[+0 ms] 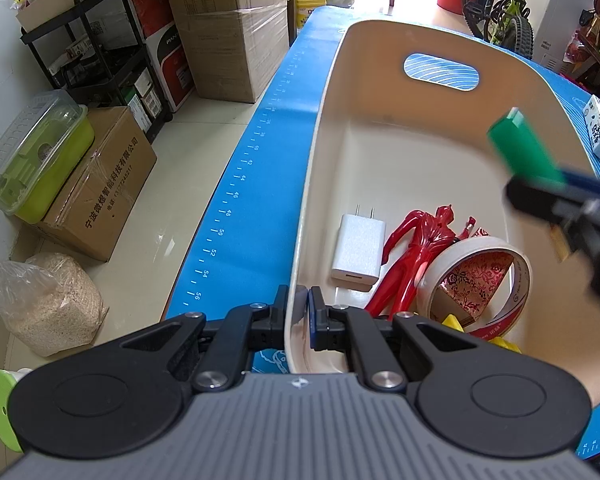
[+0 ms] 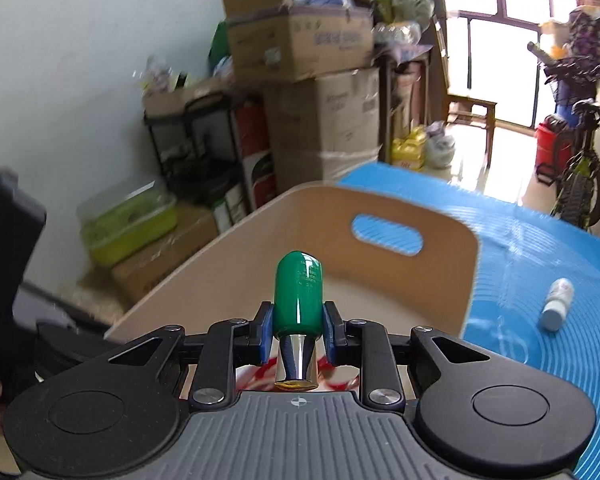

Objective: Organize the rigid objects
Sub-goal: 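Carry the green marker with the right tool and release it into the basket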

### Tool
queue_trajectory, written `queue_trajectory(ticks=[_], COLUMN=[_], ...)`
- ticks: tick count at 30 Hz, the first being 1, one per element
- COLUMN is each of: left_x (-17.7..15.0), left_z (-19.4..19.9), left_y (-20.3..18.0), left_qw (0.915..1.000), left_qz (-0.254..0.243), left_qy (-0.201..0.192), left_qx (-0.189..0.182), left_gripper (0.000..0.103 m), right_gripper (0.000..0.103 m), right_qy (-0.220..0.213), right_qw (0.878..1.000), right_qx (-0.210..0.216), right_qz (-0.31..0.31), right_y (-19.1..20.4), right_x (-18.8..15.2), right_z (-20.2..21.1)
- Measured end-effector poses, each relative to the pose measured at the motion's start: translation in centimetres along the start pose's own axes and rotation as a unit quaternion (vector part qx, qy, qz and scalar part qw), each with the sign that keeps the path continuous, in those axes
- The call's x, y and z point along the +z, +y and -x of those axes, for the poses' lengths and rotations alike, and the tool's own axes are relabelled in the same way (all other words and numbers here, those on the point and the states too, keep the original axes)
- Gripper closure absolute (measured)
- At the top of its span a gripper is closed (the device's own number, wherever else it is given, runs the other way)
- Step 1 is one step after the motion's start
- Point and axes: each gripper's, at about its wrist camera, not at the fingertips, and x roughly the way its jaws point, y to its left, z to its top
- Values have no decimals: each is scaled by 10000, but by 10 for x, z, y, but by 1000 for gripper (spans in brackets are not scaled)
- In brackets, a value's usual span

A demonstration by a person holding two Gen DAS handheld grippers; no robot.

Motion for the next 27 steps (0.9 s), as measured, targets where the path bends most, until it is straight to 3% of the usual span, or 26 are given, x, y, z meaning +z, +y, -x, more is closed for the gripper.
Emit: queue_trajectory(ticks=[12,17,20,22,27], left_x=[0,0,1,1,1], left_z=[0,0,-1,-1,-1], left_y=[0,0,-1,-1,-2], left_qw=[10000,10000,10000,10000,10000], left_qz=[6,9,13,13,-9], left_qy=[-7,-8,-6,-5,-6], left_qx=[-6,-6,-4,-6,11], left_gripper=[92,92,92,92,92], right_gripper=[69,68,57,44,33], right_qy=[802,802,678,569,213], right_qw=[9962,9966,9975,9981,9991], right_qx=[193,187,193,185,77], right_qz=[269,98,-41,-163,-359], right_y=[17,12,7,5,-7], right_x=[-20,-23,-21,-18,-6], right_z=[-24,-25,-19,-15,2])
